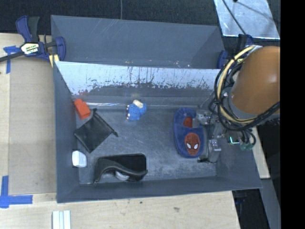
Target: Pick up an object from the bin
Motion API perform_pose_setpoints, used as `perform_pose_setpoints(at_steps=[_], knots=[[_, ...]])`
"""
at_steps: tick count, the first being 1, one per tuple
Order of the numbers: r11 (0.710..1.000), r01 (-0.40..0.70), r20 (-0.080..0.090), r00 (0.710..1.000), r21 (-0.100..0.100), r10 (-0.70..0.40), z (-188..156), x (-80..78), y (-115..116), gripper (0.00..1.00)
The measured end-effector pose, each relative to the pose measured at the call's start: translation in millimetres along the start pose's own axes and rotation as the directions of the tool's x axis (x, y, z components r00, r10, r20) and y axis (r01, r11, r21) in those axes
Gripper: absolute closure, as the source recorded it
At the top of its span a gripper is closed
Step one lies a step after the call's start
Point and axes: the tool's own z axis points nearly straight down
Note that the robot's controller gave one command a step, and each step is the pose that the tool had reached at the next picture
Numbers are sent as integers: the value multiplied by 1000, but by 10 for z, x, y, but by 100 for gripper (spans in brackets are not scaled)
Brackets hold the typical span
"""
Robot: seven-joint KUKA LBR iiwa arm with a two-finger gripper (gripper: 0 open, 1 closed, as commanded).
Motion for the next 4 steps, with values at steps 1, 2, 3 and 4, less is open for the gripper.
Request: perform_pose_setpoints(at_steps=[1, 2, 3, 4], knots=[[1000, 21, 0, 1000, -1, -21, 1496, -232, 325, 0], [991, 133, 3, 991, 3, -133, 1320, 22, -462, 0], [984, -177, 9, 984, -3, 177, 1330, -257, -274, 0], [985, -175, 9, 984, -1, 175, 1327, -258, -285, 100]])
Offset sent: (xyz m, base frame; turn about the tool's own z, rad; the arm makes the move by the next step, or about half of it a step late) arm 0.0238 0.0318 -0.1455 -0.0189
